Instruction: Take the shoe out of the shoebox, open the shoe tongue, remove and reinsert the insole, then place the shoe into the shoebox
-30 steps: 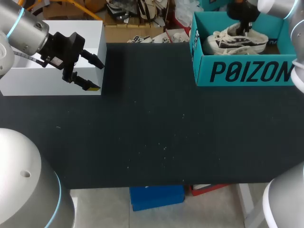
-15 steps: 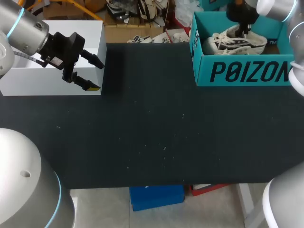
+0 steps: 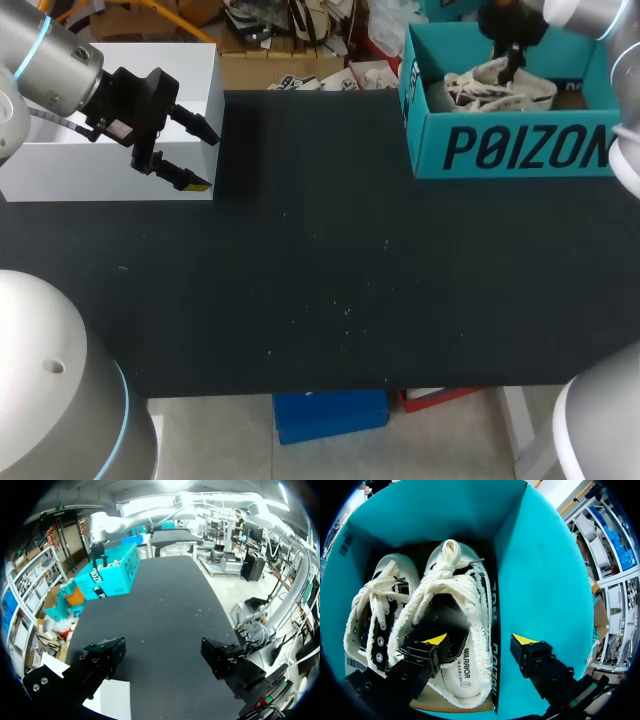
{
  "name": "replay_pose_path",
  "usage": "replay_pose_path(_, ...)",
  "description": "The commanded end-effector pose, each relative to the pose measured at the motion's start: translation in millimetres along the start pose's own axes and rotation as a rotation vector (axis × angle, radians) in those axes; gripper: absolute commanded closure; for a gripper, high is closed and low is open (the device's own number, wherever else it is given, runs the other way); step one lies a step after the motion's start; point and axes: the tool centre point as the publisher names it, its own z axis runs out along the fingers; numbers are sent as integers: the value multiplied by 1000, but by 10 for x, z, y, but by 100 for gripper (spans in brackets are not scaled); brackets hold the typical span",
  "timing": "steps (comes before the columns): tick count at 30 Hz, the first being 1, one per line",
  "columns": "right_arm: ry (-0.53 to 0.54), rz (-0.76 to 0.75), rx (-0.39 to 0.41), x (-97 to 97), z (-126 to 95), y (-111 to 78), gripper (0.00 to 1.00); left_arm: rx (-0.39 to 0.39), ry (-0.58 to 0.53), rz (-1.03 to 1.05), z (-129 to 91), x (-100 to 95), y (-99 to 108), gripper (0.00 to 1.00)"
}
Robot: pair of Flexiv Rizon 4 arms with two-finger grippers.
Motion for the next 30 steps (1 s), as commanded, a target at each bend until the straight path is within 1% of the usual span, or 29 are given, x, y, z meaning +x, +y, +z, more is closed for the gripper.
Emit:
replay_pose_path(1, 2, 0, 16, 38, -236, 16, 0, -1, -3, 1, 13, 3, 5, 0)
replay_pose_path(6, -6, 3, 39, 110, -455, 51, 0, -1, -3, 1, 13, 3, 5, 0)
replay_pose_path(7, -9, 6, 47, 133, -500, 61, 22, -1, -3, 1, 13, 3, 5, 0)
replay_pose_path(8, -13, 8, 50, 155, -540, 68, 55, -1, -3, 1, 13, 3, 5, 0)
replay_pose_path(9, -15, 9, 56, 177, -576, 79, 64, -1, -3, 1, 13, 3, 5, 0)
replay_pose_path(10, -18, 13, 63, 203, -620, 93, 80, -1, -3, 1, 13, 3, 5, 0)
replay_pose_path(11, -23, 17, 68, 227, -650, 99, 81, -1, -3, 1, 13, 3, 5, 0)
replay_pose_path(13, -26, 26, 79, 282, -721, 113, 89, -1, -3, 1, 13, 3, 5, 0)
replay_pose_path(18, -53, 45, 105, 415, -939, 159, 87, -1, -3, 1, 13, 3, 5, 0)
replay_pose_path(21, -78, 59, 124, 524, -1136, 214, 90, -1, -3, 1, 13, 3, 5, 0)
replay_pose_path(24, -105, 80, 142, 686, -1364, 277, 89, -1, -3, 1, 13, 3, 5, 0)
replay_pose_path(26, -131, 95, 144, 794, -1505, 337, 84, -1, -3, 1, 13, 3, 5, 0)
replay_pose_path(27, -136, 96, 146, 831, -1548, 358, 84, -1, -3, 1, 13, 3, 5, 0)
replay_pose_path(28, -151, 103, 148, 915, -1623, 398, 86, -1, -3, 1, 13, 3, 5, 0)
replay_pose_path(29, -158, 108, 146, 959, -1661, 422, 88, -1, -3, 1, 13, 3, 5, 0)
replay_pose_path(30, -172, 118, 135, 1052, -1732, 477, 87, -1, -3, 1, 13, 3, 5, 0)
